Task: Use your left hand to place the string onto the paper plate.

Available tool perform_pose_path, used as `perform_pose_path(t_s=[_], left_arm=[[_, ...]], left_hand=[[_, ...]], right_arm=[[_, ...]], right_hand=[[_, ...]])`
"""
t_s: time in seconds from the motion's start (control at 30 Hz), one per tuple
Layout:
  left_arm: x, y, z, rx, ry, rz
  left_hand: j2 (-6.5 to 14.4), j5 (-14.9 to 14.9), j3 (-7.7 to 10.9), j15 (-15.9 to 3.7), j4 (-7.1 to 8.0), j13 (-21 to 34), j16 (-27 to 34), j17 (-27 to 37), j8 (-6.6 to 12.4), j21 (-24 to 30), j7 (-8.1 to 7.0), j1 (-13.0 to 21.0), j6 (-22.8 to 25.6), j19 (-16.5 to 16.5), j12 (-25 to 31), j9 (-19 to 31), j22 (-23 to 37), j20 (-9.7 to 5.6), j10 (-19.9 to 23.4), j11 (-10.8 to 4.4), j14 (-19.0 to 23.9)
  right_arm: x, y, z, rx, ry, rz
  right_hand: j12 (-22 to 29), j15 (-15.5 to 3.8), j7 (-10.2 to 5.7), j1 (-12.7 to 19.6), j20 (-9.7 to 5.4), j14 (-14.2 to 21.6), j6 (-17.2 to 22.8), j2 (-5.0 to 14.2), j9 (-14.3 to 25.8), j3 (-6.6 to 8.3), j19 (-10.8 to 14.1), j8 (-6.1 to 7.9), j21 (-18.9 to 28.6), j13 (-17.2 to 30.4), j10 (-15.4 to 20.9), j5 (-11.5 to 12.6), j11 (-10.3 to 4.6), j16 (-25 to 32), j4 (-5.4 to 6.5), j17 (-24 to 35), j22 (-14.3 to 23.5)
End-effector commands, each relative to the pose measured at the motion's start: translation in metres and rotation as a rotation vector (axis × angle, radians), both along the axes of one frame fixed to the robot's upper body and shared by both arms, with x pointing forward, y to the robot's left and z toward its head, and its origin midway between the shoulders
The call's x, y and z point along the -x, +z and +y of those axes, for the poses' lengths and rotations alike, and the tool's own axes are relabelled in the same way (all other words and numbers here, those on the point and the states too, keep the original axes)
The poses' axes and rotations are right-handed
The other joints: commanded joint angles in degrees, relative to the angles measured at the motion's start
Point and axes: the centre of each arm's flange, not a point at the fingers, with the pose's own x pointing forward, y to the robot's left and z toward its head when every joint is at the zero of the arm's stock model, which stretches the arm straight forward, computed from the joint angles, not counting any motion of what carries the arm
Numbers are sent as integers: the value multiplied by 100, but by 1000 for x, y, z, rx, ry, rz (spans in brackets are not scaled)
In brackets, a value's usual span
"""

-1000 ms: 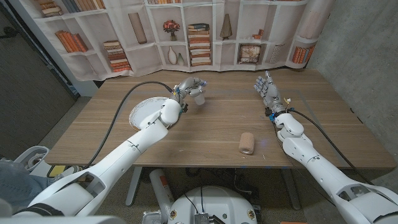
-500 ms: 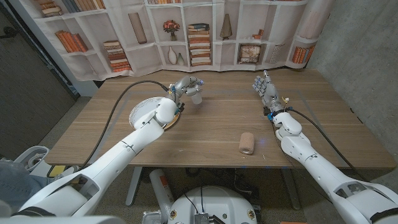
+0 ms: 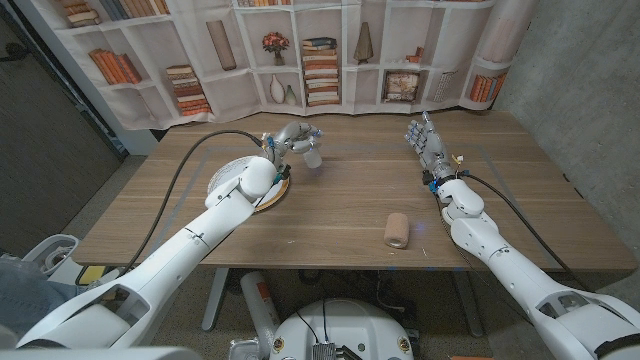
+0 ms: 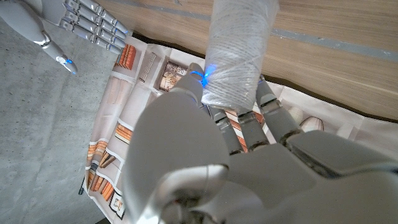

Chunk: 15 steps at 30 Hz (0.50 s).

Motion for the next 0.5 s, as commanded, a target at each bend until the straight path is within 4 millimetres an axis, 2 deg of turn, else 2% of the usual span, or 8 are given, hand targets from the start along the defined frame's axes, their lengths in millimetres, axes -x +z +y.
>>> perform_pose_path(t_s=[0.03, 0.5], left_arm=[[13, 3, 4, -25, 3, -9], [34, 5, 17, -43, 36, -29]], left_hand=[[91, 28, 94, -649, 109, 30, 14, 33, -14, 52, -4, 16, 81, 66, -9, 26, 18, -3, 36, 14, 325], [79, 27, 92, -648, 113, 42, 12, 49, -22, 70, -3, -11, 121, 63, -19, 27, 18, -3, 72, 5, 364]], right_arm=[[4, -2, -2, -2, -7, 0], [5, -6, -3, -11, -5, 1]], right_hand=[[12, 3, 28, 13, -9, 18, 24, 70, 34, -20, 35, 48, 1, 19, 32, 26, -11, 21, -19, 35, 30], [10, -2, 32, 13, -10, 17, 20, 76, 34, -27, 36, 45, 0, 19, 31, 25, 1, 18, -24, 35, 30]])
